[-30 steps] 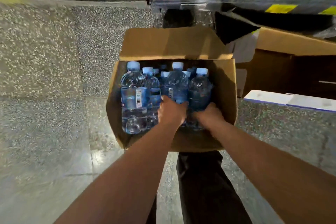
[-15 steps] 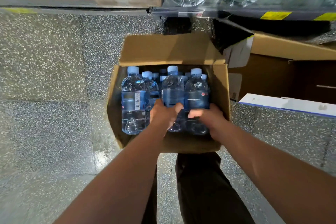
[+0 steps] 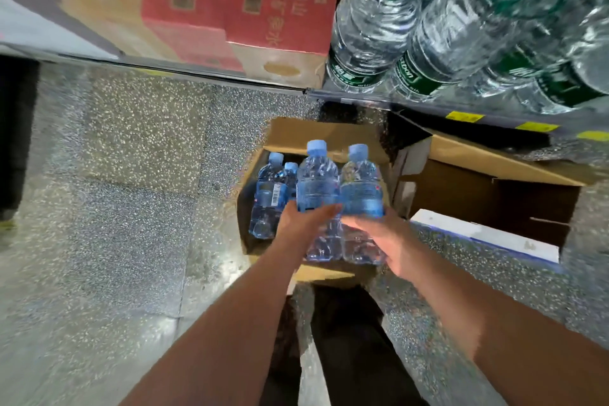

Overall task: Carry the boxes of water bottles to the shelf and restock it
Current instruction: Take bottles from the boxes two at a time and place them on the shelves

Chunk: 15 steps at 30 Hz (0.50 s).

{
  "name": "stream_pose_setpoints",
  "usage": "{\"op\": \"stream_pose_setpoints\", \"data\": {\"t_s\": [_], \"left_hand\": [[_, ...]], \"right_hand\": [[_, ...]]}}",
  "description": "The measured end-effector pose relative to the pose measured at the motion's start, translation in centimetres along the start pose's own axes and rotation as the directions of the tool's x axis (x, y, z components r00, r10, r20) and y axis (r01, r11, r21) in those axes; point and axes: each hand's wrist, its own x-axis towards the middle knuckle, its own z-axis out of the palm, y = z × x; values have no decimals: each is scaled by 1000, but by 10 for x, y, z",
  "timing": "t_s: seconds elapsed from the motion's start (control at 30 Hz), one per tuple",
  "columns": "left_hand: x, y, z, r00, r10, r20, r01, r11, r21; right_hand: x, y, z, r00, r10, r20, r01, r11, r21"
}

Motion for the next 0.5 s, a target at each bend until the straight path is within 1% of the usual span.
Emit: {"op": "stream_pose_setpoints", "data": {"t_s": [0.07,0.13,0.23,0.33,0.4,0.5], "left_hand": [[-17,15,-7,998,49,35,-48,998,-38],[-40,33,-18,991,93,94,-87,994,-65],[-77,61,-39,967,165,194,-148,984,-98],[-116,88,-62,952,224,207,-217,975,-54],[-142,106,-78,947,243,211,-242,970,-31],[-178,131,-103,907,339,250,-339,940,-43]], "right_hand": [[-21,-15,6,1000,-24,-18,25,998,57],[-43,-28,13,998,-59,-38,62,996,69],[-75,-47,25,988,-150,-21,152,985,79],[-115,-69,37,984,-176,16,173,976,136],[-144,-88,45,974,-210,86,194,968,161],[-189,-118,61,961,-265,81,251,956,155]]}}
